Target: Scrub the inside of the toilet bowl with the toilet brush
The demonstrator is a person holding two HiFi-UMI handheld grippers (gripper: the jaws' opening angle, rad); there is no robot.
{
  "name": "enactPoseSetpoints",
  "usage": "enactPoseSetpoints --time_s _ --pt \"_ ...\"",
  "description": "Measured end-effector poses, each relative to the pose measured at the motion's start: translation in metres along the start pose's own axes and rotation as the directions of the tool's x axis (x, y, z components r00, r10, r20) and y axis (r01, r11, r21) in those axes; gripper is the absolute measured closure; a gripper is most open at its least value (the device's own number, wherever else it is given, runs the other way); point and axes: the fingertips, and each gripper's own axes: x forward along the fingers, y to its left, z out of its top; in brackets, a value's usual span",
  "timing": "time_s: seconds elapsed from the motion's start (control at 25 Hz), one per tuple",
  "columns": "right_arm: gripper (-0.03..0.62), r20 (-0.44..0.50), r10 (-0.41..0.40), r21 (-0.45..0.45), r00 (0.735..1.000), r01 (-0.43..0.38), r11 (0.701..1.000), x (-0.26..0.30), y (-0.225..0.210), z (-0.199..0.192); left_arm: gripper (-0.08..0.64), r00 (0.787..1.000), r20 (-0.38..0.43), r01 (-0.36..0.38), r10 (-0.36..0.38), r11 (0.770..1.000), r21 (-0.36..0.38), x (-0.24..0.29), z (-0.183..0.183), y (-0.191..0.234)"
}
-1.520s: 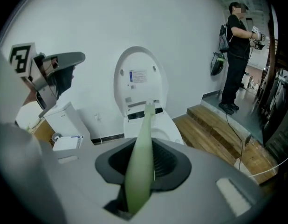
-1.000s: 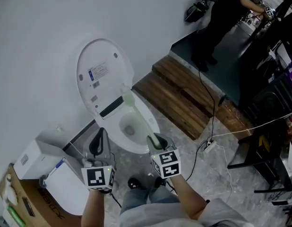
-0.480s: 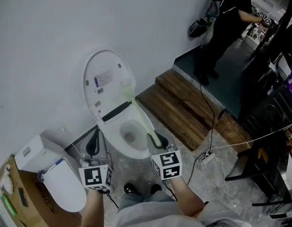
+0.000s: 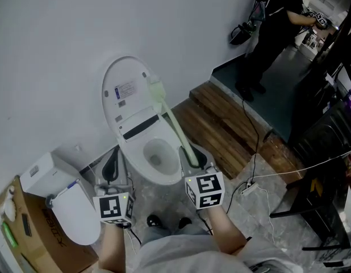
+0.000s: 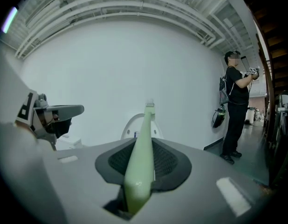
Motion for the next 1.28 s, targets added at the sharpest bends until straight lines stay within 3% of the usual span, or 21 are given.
enactPoseSetpoints --time_s 0.76,1.28 --pt "0.505 0.171 0.027 -0.047 0.985 -0.019 0.999 -0.065 -0.024 0.041 0.557 0.998 0.007 -0.067 0.067 0.997 -0.043 -0.040 0.022 -0.045" --pt "0.506 0.188 0.040 -0.033 0.981 -0.035 0.999 -0.087 -0.031 0.038 0.557 0.995 0.033 -0.097 0.098 0.995 -0.036 -0.057 0.033 -0.063"
